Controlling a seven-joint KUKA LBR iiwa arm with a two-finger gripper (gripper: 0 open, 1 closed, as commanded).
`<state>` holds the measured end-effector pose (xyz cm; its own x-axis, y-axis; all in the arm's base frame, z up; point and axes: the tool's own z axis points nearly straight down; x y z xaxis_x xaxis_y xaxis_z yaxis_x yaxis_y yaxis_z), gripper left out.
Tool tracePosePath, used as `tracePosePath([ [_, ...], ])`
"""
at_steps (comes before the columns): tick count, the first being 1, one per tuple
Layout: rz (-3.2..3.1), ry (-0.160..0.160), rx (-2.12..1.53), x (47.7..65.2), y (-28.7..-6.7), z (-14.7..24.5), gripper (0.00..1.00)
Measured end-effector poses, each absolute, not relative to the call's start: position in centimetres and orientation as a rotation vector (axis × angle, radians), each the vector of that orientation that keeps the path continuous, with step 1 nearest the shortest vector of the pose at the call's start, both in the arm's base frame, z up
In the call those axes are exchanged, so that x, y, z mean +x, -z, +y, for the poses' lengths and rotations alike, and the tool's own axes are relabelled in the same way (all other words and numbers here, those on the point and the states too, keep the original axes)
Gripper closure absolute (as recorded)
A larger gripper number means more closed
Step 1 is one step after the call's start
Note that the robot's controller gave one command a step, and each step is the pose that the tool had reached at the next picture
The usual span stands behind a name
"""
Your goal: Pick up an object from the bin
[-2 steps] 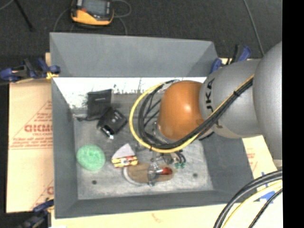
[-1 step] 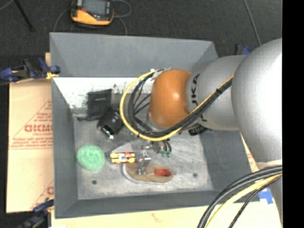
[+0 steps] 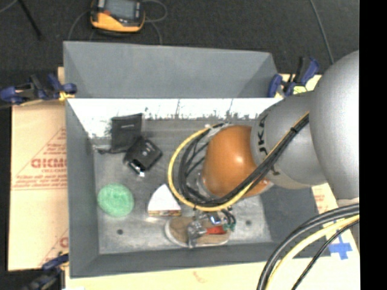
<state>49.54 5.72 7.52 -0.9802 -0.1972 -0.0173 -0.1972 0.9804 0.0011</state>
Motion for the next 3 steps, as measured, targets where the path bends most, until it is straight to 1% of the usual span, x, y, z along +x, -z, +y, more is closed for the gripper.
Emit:
tracePosePath([
  [1, 3.158, 0.014, 0.107, 56.32, -7.44, 11.01, 1.00],
  [2, 3.158, 0.014, 0.107, 56.32, -7.44, 11.01, 1.00],
  [3, 3.161, 0.014, 0.108, 56.15, -7.88, 10.96, 1.00],
])
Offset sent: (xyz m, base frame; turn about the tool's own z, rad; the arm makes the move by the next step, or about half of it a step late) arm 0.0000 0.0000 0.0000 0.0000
